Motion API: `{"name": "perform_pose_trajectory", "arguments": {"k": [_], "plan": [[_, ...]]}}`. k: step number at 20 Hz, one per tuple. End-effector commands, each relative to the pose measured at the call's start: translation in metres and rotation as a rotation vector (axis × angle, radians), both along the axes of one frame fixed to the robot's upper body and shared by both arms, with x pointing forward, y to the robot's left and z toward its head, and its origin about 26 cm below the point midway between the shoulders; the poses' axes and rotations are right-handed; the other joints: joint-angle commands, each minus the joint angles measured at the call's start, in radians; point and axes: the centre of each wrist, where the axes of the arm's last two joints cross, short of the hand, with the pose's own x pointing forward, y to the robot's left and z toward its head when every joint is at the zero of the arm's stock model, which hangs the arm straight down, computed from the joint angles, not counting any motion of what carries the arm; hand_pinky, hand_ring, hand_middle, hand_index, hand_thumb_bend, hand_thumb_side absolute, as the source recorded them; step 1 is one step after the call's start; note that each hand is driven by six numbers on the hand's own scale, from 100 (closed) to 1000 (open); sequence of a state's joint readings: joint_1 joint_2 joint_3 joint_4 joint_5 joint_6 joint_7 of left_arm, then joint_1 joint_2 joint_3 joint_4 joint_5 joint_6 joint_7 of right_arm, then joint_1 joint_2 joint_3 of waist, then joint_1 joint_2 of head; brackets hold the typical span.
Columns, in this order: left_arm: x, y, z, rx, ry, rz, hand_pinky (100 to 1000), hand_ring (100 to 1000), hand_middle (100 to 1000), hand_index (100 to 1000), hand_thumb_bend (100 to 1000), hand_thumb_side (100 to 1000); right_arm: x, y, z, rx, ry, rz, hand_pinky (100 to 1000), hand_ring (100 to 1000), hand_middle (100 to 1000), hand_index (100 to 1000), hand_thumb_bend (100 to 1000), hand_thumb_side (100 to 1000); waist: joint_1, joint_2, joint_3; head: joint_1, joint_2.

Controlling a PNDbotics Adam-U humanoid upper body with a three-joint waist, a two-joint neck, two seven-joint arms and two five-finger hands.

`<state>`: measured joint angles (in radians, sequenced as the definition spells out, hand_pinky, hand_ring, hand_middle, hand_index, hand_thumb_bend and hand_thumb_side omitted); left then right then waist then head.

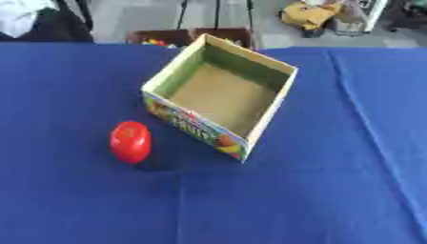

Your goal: Pick up objects on the table and place them in the box.

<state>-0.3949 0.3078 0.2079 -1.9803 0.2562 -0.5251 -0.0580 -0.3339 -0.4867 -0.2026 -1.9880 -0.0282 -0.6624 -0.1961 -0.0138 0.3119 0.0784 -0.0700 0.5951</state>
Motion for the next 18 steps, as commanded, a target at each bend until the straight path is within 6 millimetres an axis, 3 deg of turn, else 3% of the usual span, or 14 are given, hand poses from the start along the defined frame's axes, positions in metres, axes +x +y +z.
{"name": "perform_pose_trajectory", "arguments": {"k": [1, 11, 14, 18], "plan": [[-0.004, 0.002, 0.007, 0.016, -0.028, 0.004, 614, 867, 800, 963, 295, 1000, -0.003, -0.002, 0.009, -0.022, -0.027, -0.011, 773, 825, 663, 814, 100, 777, 0.016, -0.017, 0.000, -0.019, -0.013], [-0.004, 0.002, 0.007, 0.017, -0.028, 0.004, 613, 867, 800, 963, 294, 1000, -0.003, -0.002, 0.009, -0.023, -0.028, -0.011, 773, 825, 663, 813, 100, 776, 0.017, -0.017, 0.000, -0.020, -0.012], [-0.008, 0.014, 0.006, 0.071, -0.012, 0.056, 588, 865, 800, 964, 276, 1000, -0.003, -0.002, 0.009, -0.031, -0.025, -0.012, 773, 825, 663, 814, 100, 774, 0.023, -0.017, 0.001, 0.020, -0.007], [-0.014, 0.030, 0.011, 0.207, -0.022, 0.132, 568, 862, 804, 970, 268, 981, -0.003, -0.003, 0.010, -0.043, -0.021, -0.015, 773, 824, 662, 813, 100, 773, 0.034, -0.021, 0.001, 0.041, 0.001]]}}
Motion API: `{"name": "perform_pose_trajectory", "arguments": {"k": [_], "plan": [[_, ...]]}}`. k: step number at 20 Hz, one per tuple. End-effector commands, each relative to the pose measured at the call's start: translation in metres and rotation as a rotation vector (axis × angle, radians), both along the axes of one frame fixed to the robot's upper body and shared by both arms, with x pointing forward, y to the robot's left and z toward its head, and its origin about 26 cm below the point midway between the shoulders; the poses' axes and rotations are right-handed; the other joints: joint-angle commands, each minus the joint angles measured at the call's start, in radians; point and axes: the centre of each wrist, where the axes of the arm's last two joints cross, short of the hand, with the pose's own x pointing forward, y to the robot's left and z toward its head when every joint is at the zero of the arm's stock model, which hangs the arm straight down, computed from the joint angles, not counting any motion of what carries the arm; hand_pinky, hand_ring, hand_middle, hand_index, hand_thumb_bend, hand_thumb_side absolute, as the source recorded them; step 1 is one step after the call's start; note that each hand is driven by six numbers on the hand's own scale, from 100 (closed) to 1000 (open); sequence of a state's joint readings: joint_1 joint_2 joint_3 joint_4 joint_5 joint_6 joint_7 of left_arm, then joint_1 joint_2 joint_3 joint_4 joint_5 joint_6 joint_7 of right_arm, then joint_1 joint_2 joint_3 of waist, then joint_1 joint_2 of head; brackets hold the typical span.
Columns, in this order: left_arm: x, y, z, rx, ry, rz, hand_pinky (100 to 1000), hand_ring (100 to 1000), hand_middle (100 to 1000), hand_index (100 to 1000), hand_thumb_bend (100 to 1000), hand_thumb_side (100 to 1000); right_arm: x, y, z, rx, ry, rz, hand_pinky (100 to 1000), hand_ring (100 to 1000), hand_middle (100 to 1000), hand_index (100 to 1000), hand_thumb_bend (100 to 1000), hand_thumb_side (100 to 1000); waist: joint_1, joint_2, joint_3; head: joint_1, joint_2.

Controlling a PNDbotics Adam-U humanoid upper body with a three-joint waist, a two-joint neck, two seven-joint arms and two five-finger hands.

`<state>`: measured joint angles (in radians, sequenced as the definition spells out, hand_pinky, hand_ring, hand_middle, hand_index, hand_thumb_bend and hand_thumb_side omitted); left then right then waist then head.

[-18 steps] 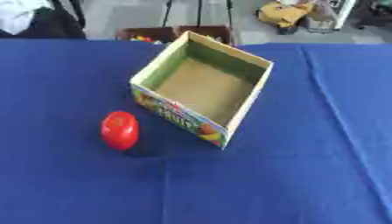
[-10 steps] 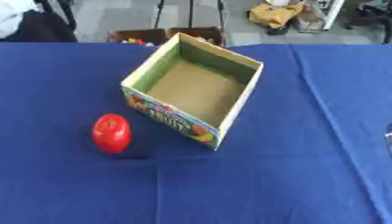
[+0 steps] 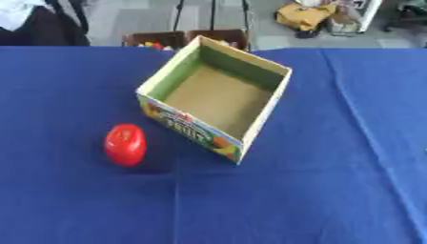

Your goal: Pick up objects on the table and place them in the box.

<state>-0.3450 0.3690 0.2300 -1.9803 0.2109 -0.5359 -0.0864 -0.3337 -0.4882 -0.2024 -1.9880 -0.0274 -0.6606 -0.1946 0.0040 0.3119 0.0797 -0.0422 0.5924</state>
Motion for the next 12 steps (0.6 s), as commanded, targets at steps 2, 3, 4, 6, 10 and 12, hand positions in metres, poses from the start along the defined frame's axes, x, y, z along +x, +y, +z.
{"name": "perform_pose_trajectory", "arguments": {"k": [2, 3, 4, 6, 10, 12], "plan": [[-0.010, 0.018, 0.019, 0.183, -0.050, 0.078, 565, 861, 807, 975, 279, 970, -0.003, -0.003, 0.010, -0.045, -0.020, -0.015, 773, 824, 662, 813, 100, 773, 0.023, -0.025, -0.003, 0.017, 0.005], [-0.011, 0.022, 0.021, 0.225, -0.054, 0.094, 562, 860, 807, 975, 282, 966, -0.003, -0.003, 0.010, -0.046, -0.019, -0.015, 773, 824, 663, 813, 100, 773, 0.024, -0.026, -0.004, 0.018, 0.005], [-0.013, 0.025, 0.024, 0.266, -0.055, 0.109, 563, 860, 810, 975, 294, 965, -0.003, -0.003, 0.010, -0.047, -0.019, -0.015, 772, 823, 663, 813, 100, 771, 0.027, -0.028, -0.006, 0.020, 0.004], [-0.015, 0.030, 0.029, 0.352, -0.051, 0.138, 567, 861, 809, 972, 295, 981, -0.004, -0.004, 0.011, -0.051, -0.019, -0.014, 772, 822, 663, 812, 100, 770, 0.031, -0.030, -0.009, 0.027, 0.005], [-0.018, 0.035, 0.041, 0.513, -0.031, 0.181, 586, 863, 819, 972, 278, 1000, -0.004, -0.004, 0.011, -0.059, -0.014, -0.013, 772, 822, 663, 812, 100, 768, 0.037, -0.034, -0.013, 0.032, 0.007], [-0.017, 0.032, 0.046, 0.597, -0.018, 0.188, 587, 862, 826, 987, 259, 1000, -0.004, -0.004, 0.011, -0.066, -0.012, -0.013, 772, 822, 662, 812, 100, 767, 0.041, -0.036, -0.014, 0.028, 0.010]]}}
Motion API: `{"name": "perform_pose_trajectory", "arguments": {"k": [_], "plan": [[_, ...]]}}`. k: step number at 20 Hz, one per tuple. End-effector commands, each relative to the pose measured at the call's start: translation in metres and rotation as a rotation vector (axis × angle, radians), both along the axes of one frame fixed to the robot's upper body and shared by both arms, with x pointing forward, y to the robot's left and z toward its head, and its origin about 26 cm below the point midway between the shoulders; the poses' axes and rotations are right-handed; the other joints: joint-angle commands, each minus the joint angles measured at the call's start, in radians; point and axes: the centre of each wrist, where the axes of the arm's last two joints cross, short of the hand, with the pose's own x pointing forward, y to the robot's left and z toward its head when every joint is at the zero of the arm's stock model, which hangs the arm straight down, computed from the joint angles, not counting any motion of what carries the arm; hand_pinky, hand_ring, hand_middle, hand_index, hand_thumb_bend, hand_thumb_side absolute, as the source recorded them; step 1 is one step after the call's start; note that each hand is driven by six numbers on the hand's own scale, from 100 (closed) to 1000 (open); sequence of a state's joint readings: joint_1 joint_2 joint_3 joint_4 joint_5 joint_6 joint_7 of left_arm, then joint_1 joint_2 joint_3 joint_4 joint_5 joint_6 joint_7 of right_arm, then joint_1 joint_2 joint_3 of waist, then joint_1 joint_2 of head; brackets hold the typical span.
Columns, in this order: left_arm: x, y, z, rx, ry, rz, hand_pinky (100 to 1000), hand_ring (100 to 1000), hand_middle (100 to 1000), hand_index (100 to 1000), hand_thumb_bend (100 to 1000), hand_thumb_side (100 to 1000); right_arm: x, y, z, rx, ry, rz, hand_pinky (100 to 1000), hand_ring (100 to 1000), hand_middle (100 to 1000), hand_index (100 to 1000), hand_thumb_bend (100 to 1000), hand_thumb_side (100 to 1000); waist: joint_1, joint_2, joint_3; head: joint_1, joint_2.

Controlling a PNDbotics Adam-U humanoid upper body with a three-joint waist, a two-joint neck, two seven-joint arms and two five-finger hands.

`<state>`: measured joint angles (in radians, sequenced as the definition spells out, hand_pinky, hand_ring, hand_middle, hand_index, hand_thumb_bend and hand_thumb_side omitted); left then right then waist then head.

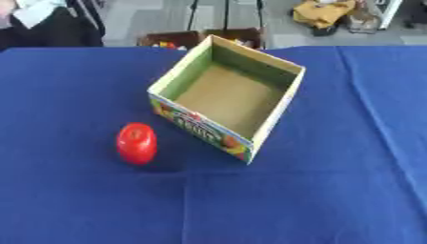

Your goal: Pick up objects on the table and place them in the box.

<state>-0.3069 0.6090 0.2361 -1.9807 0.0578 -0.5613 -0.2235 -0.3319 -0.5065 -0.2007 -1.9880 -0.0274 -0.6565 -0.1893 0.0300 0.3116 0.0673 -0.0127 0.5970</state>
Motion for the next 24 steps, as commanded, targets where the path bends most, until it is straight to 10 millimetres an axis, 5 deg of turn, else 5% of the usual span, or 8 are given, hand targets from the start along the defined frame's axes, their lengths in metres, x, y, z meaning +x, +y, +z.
{"name": "perform_pose_trajectory", "arguments": {"k": [1, 8, 24], "plan": [[-0.005, -0.001, 0.019, 0.172, -0.002, 0.026, 589, 862, 830, 993, 254, 1000, -0.003, -0.002, 0.008, -0.047, -0.016, -0.006, 773, 822, 662, 812, 100, 767, 0.017, -0.037, -0.003, -0.001, 0.006], [-0.004, -0.009, 0.031, 0.479, 0.097, 0.088, 613, 870, 865, 1000, 214, 1000, -0.002, 0.001, 0.007, -0.052, -0.007, 0.011, 775, 824, 660, 812, 100, 768, 0.017, -0.040, -0.024, 0.023, 0.003], [0.002, -0.042, 0.039, 1.023, 0.232, 0.205, 652, 912, 934, 1000, 288, 944, 0.001, 0.011, 0.005, -0.051, 0.013, 0.061, 784, 831, 656, 816, 100, 778, 0.011, -0.033, -0.065, 0.073, -0.013]]}}
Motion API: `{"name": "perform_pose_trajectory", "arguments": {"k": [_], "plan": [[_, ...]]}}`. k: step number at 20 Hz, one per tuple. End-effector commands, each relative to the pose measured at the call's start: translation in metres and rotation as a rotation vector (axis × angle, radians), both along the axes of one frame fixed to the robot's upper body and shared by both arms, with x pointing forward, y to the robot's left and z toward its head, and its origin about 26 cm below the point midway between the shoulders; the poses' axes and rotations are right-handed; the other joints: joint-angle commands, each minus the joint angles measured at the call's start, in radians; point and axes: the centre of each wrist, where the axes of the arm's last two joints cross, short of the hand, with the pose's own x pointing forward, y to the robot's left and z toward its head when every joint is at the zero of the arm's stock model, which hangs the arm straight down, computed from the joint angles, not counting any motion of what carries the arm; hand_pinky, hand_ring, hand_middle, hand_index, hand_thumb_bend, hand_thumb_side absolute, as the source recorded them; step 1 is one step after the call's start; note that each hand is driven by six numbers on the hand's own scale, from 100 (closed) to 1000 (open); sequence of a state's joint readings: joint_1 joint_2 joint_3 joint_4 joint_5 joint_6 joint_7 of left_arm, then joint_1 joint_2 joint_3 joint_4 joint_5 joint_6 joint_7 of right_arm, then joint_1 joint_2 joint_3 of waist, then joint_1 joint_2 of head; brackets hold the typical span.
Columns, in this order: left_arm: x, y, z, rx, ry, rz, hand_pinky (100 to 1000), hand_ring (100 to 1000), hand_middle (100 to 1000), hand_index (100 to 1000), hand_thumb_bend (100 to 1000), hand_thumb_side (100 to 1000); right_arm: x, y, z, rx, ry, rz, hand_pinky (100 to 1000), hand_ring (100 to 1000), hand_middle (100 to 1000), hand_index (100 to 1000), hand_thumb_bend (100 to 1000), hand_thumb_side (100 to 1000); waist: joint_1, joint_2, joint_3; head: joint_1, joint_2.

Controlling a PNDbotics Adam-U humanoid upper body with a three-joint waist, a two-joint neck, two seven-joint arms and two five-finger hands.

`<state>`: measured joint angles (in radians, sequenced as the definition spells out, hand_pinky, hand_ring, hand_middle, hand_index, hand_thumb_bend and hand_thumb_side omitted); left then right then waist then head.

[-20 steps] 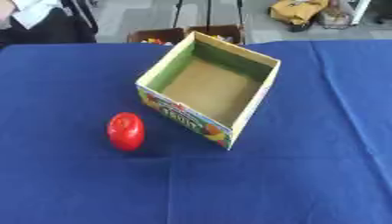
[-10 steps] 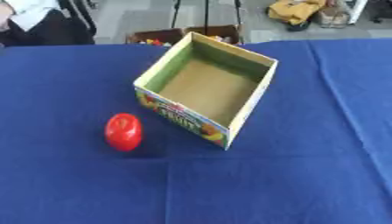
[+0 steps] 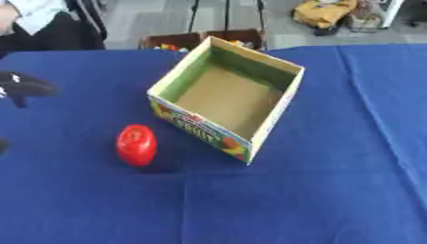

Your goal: Pick up objects on the table and place them in the box.

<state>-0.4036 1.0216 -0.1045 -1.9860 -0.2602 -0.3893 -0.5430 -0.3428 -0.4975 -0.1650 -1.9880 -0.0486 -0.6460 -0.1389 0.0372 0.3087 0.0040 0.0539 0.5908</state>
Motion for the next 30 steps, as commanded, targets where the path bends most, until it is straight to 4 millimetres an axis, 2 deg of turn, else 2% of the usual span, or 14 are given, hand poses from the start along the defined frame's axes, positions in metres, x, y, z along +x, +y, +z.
{"name": "perform_pose_trajectory", "arguments": {"k": [1, 4, 8, 9, 16, 21, 24, 30], "plan": [[-0.001, -0.009, 0.008, 0.086, -0.025, 0.001, 655, 913, 936, 1000, 302, 943, -0.002, 0.001, 0.007, -0.016, -0.017, 0.015, 785, 832, 655, 816, 100, 778, 0.004, -0.030, -0.001, 0.007, -0.008], [0.001, -0.018, 0.006, 0.101, -0.048, -0.005, 634, 902, 915, 1000, 361, 924, -0.001, 0.002, 0.007, -0.016, -0.014, 0.021, 785, 832, 655, 816, 100, 778, 0.002, -0.031, -0.002, 0.010, -0.007], [0.004, -0.029, 0.002, 0.090, -0.066, -0.006, 612, 888, 909, 1000, 371, 922, -0.001, 0.003, 0.006, -0.016, -0.010, 0.026, 785, 832, 655, 817, 100, 779, 0.001, -0.033, -0.002, 0.014, -0.004], [0.005, -0.033, 0.002, 0.098, -0.070, -0.008, 582, 872, 917, 1000, 375, 919, -0.001, 0.003, 0.006, -0.015, -0.009, 0.027, 787, 833, 654, 817, 100, 780, 0.000, -0.033, -0.001, 0.016, -0.005], [0.009, -0.059, 0.006, 0.145, -0.115, -0.011, 643, 910, 940, 1000, 342, 875, -0.001, 0.004, 0.004, -0.014, 0.000, 0.031, 789, 836, 653, 818, 100, 784, -0.002, -0.032, 0.005, 0.026, -0.014], [0.012, -0.074, 0.004, 0.148, -0.144, 0.001, 623, 902, 944, 1000, 321, 834, -0.001, 0.005, 0.003, -0.016, 0.008, 0.034, 791, 838, 652, 817, 100, 786, -0.001, -0.034, 0.010, 0.034, -0.018], [0.018, -0.079, 0.005, 0.140, -0.155, 0.011, 629, 901, 942, 1000, 288, 829, -0.001, 0.005, 0.002, -0.017, 0.013, 0.035, 792, 840, 651, 818, 100, 789, 0.000, -0.036, 0.014, 0.041, -0.016], [0.037, -0.082, -0.001, 0.172, -0.149, 0.060, 652, 903, 944, 1000, 280, 829, -0.001, 0.006, 0.001, -0.019, 0.020, 0.038, 793, 840, 651, 818, 100, 789, 0.002, -0.039, 0.017, 0.061, -0.007]]}}
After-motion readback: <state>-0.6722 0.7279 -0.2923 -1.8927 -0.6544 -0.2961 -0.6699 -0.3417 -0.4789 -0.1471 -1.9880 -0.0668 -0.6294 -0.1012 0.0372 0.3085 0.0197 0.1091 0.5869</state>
